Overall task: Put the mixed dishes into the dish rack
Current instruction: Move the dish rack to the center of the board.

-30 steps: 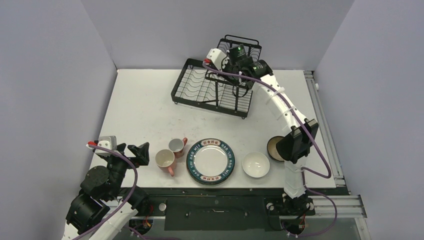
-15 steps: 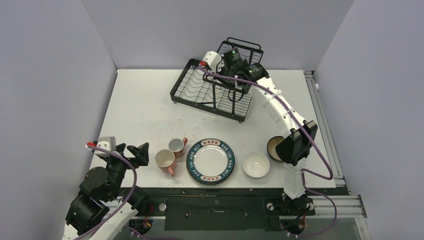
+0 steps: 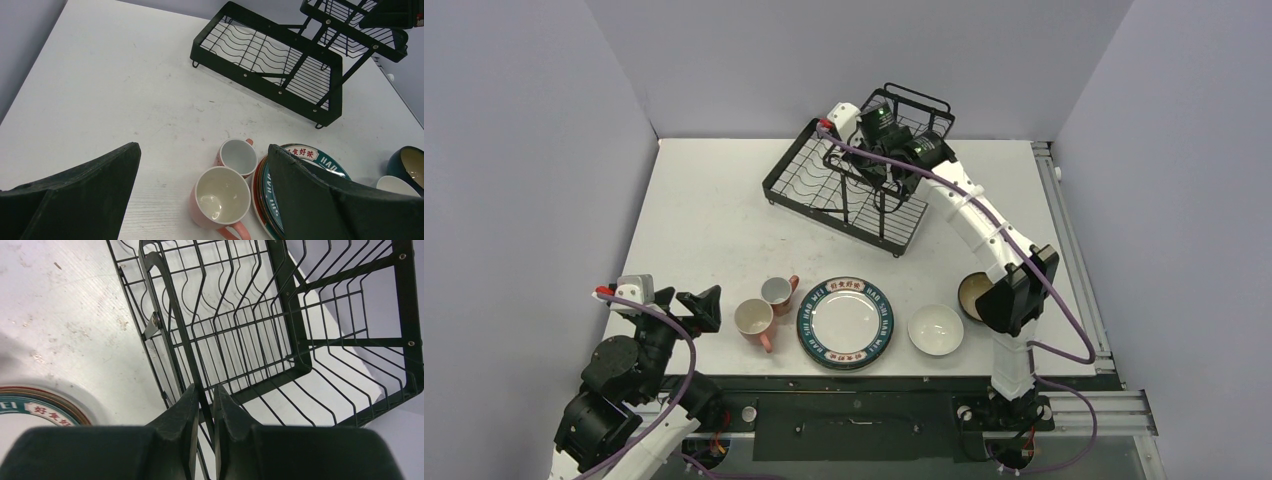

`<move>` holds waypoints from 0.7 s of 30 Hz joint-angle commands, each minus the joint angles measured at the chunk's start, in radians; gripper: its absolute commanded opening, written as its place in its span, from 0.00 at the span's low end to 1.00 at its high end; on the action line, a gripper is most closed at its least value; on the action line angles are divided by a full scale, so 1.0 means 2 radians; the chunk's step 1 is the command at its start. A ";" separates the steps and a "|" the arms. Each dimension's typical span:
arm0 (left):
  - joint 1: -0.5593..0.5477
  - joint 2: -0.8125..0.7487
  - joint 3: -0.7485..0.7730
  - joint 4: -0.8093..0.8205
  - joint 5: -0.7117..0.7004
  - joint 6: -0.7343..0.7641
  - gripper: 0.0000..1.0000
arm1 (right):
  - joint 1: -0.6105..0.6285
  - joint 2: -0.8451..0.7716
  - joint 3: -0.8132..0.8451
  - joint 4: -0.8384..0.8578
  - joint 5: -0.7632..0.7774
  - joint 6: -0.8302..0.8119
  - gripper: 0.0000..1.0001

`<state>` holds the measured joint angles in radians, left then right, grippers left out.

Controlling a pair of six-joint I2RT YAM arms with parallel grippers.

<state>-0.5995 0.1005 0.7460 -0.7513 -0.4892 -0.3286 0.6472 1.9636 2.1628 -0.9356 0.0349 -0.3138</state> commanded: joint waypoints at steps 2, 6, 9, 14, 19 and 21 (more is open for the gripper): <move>0.005 -0.005 0.003 0.021 0.001 0.004 0.96 | 0.032 -0.033 -0.010 0.012 0.024 0.128 0.00; 0.004 -0.006 0.003 0.022 0.001 0.003 0.96 | 0.048 -0.042 -0.025 0.030 0.048 0.179 0.00; 0.004 -0.007 0.002 0.022 0.000 0.003 0.96 | 0.056 -0.055 -0.042 0.048 0.067 0.212 0.00; 0.004 -0.005 0.003 0.022 0.002 0.002 0.96 | 0.070 -0.077 -0.087 0.085 0.095 0.270 0.00; 0.004 -0.004 0.003 0.022 0.003 0.003 0.96 | 0.090 -0.102 -0.141 0.113 0.114 0.287 0.00; 0.005 -0.004 0.003 0.023 0.003 0.003 0.96 | 0.094 -0.110 -0.159 0.121 0.119 0.298 0.00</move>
<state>-0.5980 0.0959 0.7460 -0.7513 -0.4892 -0.3290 0.7879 1.8137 1.9060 -0.7444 0.2363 0.1291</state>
